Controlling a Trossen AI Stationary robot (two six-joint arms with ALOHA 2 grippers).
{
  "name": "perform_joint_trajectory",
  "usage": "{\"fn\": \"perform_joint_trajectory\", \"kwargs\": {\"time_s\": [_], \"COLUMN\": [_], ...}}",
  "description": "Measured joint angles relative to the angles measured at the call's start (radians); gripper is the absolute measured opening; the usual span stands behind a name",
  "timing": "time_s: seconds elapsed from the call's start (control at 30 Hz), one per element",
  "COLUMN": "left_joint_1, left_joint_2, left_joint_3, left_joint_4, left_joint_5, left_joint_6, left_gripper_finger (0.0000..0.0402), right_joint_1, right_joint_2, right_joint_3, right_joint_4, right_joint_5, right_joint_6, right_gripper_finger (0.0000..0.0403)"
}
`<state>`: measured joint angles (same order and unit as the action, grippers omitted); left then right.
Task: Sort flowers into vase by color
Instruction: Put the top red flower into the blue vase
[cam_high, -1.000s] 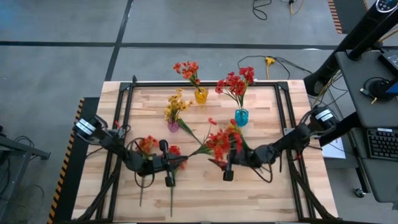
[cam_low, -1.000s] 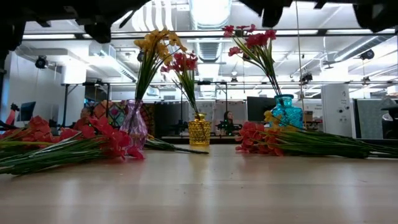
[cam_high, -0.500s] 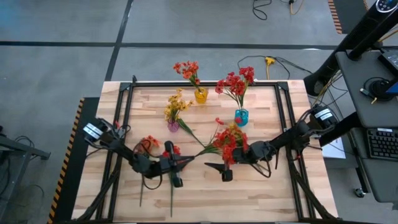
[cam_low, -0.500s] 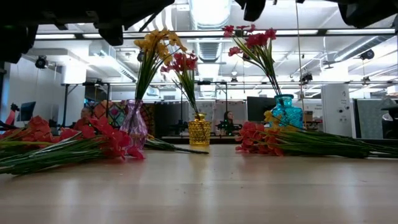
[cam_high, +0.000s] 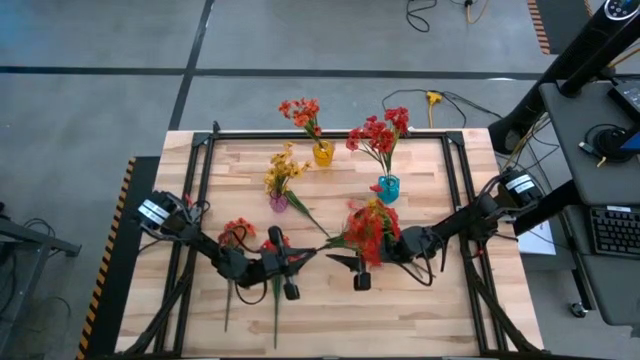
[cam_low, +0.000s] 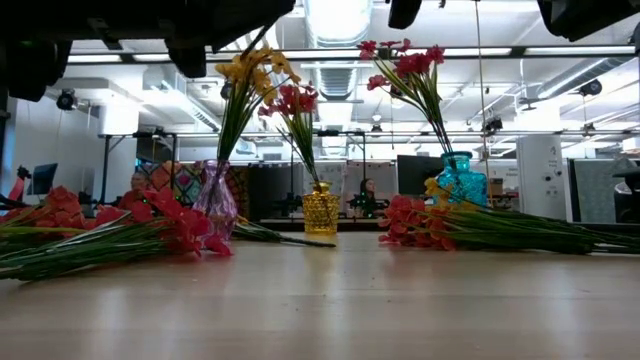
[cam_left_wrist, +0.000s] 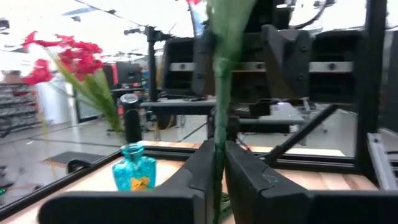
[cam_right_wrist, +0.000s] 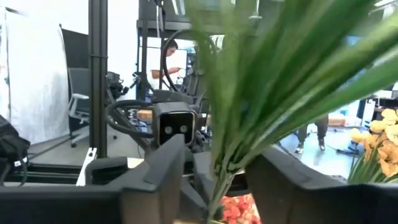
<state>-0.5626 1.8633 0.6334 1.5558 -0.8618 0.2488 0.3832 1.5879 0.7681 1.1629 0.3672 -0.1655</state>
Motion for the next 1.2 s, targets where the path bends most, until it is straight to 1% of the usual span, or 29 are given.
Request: {"fn": "perform_joint_trajectory", "kwargs": {"time_s": [0.13,0.23,0.33,0.47,0.57,0.67,0.73,1.03,1.2], "left_joint_1": [0.0,0.0,-0.001,-0.011,-0.026,-0.039,-0.044,-0.057,-0.066], "left_joint_2": [0.0,-0.002,-0.003,-0.005,-0.019,-0.049,-0.068,-0.134,-0.135], "left_joint_3": [-0.006,-0.015,-0.021,-0.027,-0.044,-0.075,-0.099,-0.198,-0.21], "left_joint_4": [0.0,0.0,0.0,0.0,-0.002,0.0,-0.001,-0.029,-0.031], "left_joint_5": [-0.012,-0.012,-0.012,-0.012,-0.012,-0.012,-0.013,-0.012,-0.011], "left_joint_6": [-0.014,-0.054,-0.072,-0.061,-0.049,-0.069,-0.084,-0.172,-0.191], "left_gripper_finger": [0.0057,0.0094,0.0137,0.0186,0.0211,0.0224,0.0226,0.0217,0.0212], "right_joint_1": [0.0,0.0,0.0,0.0,0.0,0.0,0.0,0.0,0.002], "right_joint_2": [0.0,0.0,0.0,-0.003,-0.033,-0.087,-0.136,-0.412,-0.561], "right_joint_3": [0.0,0.0,0.0,0.0,0.0,0.001,0.002,0.001,0.001], "right_joint_4": [0.0,-0.005,-0.006,-0.017,-0.084,-0.205,-0.318,-0.891,-1.12], "right_joint_5": [0.0,0.0,0.0,0.0,0.002,0.045,0.09,0.22,0.285], "right_joint_6": [0.008,0.007,0.008,0.008,0.02,0.059,0.092,0.336,0.448], "right_gripper_finger": [0.009,0.0052,0.0025,0.0019,0.0025,0.0026,0.0027,0.0028,0.0028]}}
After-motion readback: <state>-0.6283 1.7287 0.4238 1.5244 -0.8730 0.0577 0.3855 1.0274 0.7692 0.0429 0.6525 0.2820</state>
